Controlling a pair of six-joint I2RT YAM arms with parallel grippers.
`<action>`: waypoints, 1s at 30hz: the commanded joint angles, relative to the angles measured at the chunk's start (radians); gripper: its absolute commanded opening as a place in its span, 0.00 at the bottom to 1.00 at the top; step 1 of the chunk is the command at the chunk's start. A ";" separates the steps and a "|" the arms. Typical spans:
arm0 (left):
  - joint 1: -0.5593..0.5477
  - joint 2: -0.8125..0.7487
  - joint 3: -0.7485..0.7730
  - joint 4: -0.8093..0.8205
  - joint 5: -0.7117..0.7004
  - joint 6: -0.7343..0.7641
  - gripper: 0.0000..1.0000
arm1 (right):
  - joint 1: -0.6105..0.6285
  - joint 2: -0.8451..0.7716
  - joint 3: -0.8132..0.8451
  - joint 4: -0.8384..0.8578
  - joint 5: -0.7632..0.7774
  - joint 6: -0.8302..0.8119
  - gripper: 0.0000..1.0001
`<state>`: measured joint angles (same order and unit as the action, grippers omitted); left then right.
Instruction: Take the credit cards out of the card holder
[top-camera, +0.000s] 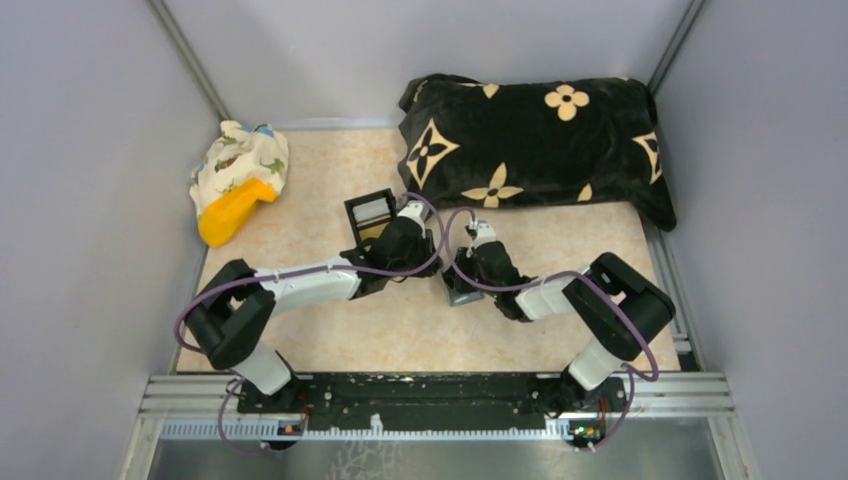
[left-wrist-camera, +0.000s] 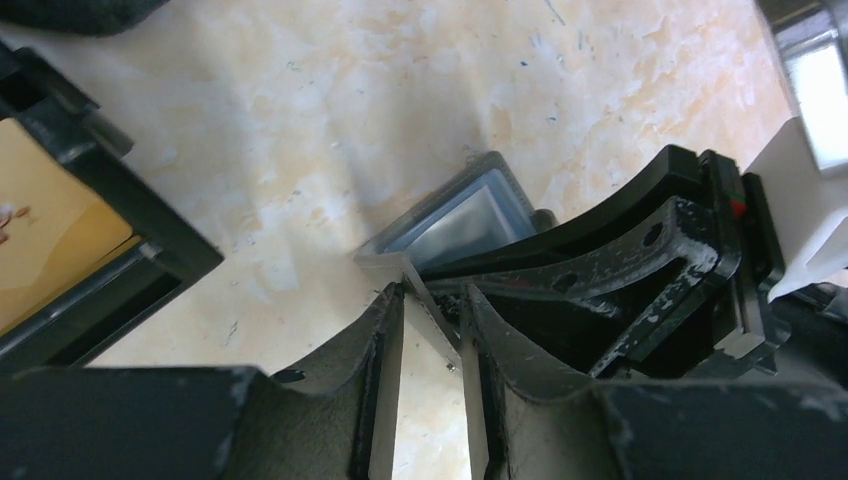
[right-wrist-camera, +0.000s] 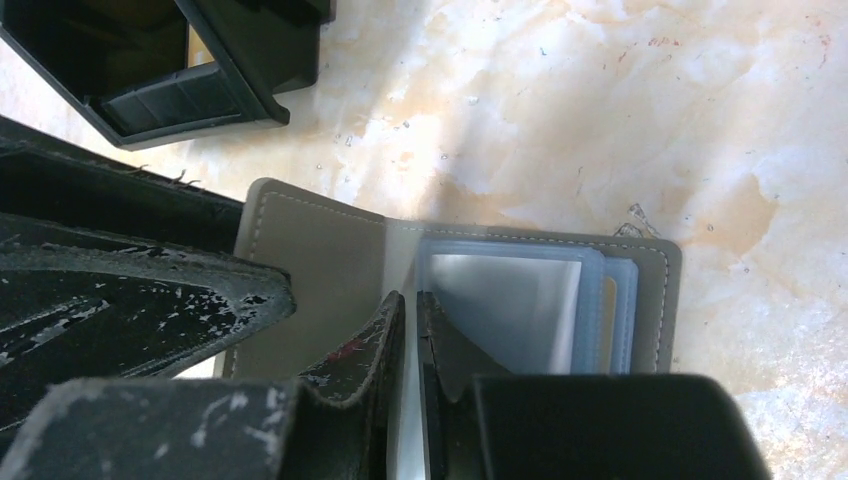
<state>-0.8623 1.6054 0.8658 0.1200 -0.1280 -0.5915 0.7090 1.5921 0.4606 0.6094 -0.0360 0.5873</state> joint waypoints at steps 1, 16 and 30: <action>-0.005 -0.040 -0.038 -0.105 -0.053 -0.019 0.32 | 0.011 0.012 0.026 -0.136 0.093 -0.039 0.10; -0.005 -0.087 -0.223 -0.107 -0.061 -0.100 0.50 | -0.016 -0.001 0.051 -0.175 0.131 -0.062 0.10; -0.008 -0.170 -0.083 -0.065 0.002 -0.050 0.48 | -0.022 0.012 0.049 -0.208 0.214 0.007 0.09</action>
<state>-0.8642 1.4860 0.6849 0.0544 -0.1379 -0.6762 0.7013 1.5906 0.5068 0.5278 0.0967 0.5713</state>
